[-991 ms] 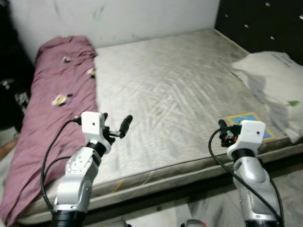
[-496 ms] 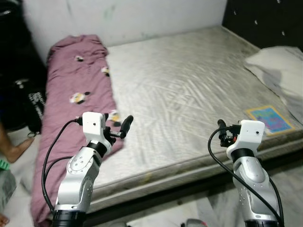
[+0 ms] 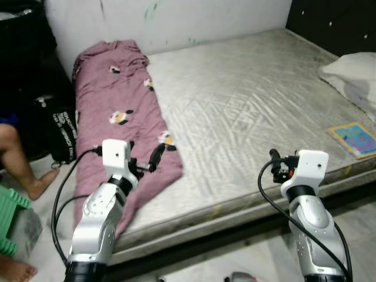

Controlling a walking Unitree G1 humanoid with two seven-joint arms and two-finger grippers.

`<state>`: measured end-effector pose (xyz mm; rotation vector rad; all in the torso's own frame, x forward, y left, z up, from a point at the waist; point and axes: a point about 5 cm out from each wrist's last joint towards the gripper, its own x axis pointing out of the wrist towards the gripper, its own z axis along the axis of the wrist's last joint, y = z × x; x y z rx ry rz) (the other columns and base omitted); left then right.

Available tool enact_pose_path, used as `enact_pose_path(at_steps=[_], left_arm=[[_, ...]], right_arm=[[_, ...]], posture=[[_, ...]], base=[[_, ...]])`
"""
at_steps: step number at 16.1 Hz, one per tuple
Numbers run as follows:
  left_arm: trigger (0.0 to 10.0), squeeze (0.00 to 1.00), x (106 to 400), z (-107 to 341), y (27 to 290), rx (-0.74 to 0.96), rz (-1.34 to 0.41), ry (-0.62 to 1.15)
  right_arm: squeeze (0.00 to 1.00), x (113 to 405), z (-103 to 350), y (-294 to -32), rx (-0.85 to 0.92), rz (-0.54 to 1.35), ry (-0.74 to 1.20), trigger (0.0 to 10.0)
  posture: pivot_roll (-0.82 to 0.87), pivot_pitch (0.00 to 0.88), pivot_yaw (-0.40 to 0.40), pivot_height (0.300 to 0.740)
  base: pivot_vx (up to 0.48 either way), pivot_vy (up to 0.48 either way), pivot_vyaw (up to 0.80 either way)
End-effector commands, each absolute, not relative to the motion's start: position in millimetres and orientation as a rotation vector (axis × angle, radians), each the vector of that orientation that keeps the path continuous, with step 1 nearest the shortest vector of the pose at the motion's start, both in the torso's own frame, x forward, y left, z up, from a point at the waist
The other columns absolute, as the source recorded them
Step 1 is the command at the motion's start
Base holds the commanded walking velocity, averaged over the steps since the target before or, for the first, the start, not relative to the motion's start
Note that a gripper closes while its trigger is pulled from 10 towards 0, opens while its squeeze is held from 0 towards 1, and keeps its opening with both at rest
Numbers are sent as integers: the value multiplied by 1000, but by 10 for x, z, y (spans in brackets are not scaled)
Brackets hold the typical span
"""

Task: Clean up the room

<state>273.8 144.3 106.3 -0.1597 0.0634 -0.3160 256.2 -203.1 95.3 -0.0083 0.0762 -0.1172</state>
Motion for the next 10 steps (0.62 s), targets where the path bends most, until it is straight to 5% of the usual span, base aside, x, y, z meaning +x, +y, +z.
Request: enact_pose_path(at_steps=[1, 10], left_arm=[[10000, 0, 2727, 1062, 1578, -125, -266, 61], [10000, 0, 2723, 1065, 1565, -125, -281, 57]], right_arm=[[0, 2605, 1030, -1920, 4, -73, 42, 10000], [0, 2608, 1029, -1920, 1, -72, 42, 10000]], posture=[[-88, 0, 66, 740], [-88, 0, 65, 740]], base=[[0, 0, 613], [0, 0, 747]])
